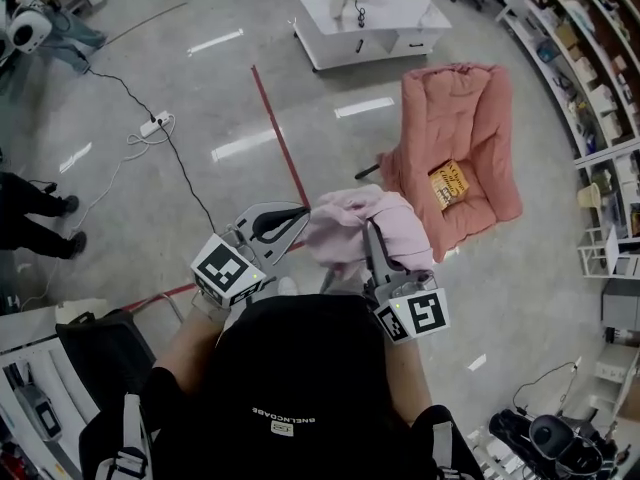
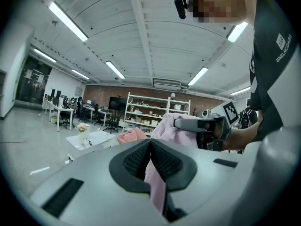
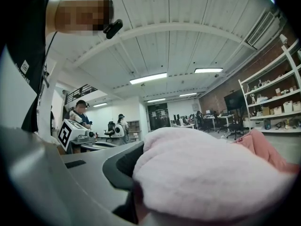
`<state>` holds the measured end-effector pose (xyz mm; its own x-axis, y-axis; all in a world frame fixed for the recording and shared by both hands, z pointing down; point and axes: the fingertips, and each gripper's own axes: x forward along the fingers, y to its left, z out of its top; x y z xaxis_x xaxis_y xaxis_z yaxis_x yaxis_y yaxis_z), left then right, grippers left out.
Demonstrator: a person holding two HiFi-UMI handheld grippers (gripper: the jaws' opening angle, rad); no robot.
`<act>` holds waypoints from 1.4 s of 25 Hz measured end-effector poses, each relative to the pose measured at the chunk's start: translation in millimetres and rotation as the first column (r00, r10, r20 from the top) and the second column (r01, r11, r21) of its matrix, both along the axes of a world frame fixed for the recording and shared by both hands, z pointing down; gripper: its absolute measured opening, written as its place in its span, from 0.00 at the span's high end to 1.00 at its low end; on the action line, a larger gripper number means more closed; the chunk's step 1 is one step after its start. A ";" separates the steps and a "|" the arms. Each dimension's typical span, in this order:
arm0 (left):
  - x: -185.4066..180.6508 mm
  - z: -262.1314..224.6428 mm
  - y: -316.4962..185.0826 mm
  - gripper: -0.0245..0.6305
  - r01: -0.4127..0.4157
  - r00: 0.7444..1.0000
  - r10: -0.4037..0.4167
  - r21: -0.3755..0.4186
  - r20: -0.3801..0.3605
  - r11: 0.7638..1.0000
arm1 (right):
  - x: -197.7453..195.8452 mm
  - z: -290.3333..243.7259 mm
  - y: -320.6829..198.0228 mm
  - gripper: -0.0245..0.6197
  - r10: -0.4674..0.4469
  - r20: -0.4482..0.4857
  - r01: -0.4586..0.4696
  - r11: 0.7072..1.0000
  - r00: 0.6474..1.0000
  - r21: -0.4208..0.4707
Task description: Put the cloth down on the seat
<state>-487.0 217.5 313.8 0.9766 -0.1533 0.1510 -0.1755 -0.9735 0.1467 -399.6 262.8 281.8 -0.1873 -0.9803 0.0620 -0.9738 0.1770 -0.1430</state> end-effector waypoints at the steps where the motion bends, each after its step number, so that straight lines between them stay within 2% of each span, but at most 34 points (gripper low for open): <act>1: 4.1 2.3 -5.9 0.94 0.012 1.000 -0.012 -0.007 -0.001 1.000 | 4.4 2.2 -6.2 0.82 -0.009 0.002 0.009 1.000 1.000 -0.001; 8: 41.7 10.8 -47.7 0.94 0.062 0.998 -0.062 -0.011 0.023 0.998 | 38.4 9.4 -55.5 0.82 -0.085 0.004 0.085 0.996 0.996 -0.013; 14: 91.4 11.0 -91.9 0.94 0.097 0.995 -0.096 -0.029 0.028 0.995 | 84.1 7.7 -107.3 0.82 -0.143 0.008 0.143 0.989 0.990 -0.026; 17: 108.6 10.6 -105.8 0.94 0.123 0.992 -0.123 -0.027 0.016 0.992 | 101.6 6.4 -121.2 0.82 -0.167 0.005 0.167 0.986 0.986 -0.024; 22: 136.2 14.9 -124.3 0.94 0.162 0.986 -0.161 -0.032 0.038 0.986 | 133.5 3.0 -141.4 0.82 -0.201 0.003 0.201 0.980 0.980 -0.005; 27: 191.3 8.0 -152.5 0.94 0.191 0.980 -0.189 -0.031 0.057 0.981 | 188.1 -6.5 -173.9 0.82 -0.237 0.017 0.237 0.971 0.971 0.004; 35: 269.8 1.0 -164.6 0.94 0.197 0.978 -0.196 -0.011 0.073 0.980 | 261.9 -24.2 -186.0 0.82 -0.265 0.029 0.263 0.963 0.964 0.050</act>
<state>-217.2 52.9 314.8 0.9145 -0.3374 0.2233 -0.3734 -0.9163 0.1446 -137.8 76.9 257.6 -0.4413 -0.8973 0.0071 -0.8860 0.4344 -0.1625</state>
